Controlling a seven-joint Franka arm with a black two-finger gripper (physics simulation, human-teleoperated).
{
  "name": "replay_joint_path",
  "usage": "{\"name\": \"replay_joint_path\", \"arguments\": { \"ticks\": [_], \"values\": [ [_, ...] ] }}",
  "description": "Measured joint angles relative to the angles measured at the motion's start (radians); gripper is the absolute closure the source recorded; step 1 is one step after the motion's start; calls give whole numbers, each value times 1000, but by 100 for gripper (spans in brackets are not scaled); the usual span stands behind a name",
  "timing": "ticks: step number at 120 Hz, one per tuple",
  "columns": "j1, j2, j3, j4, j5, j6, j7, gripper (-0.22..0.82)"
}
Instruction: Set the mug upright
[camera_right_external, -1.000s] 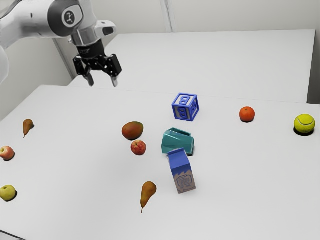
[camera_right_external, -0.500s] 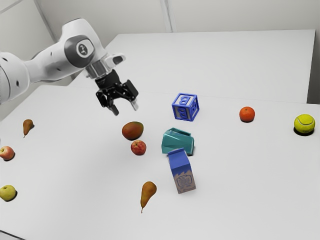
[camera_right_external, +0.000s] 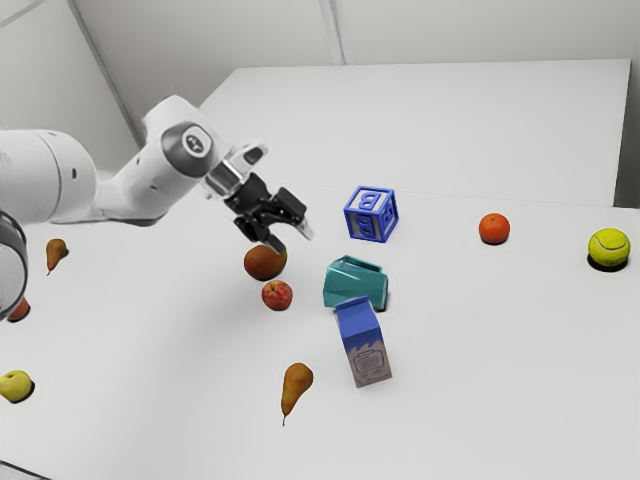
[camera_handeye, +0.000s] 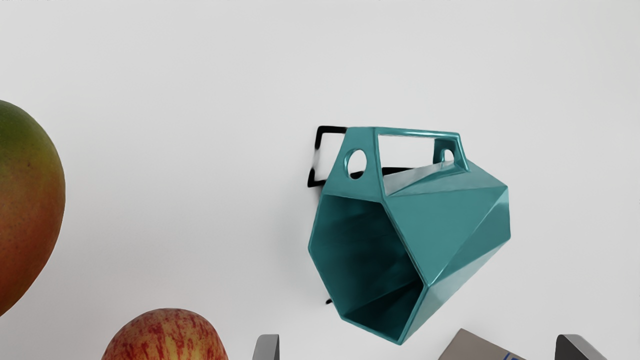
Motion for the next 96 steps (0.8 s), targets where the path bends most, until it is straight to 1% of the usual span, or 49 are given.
{"name": "replay_joint_path", "arguments": {
  "ticks": [26, 47, 70, 96],
  "values": [
    [-5, 37, -10, -20, -63, 22, 71, 0],
    [-7, 50, -14, -30, -103, 5, 105, 0],
    [-19, 82, -35, -35, -164, -14, 135, 0],
    [-28, 124, -38, -16, -200, -21, 180, 0]
  ]
}}
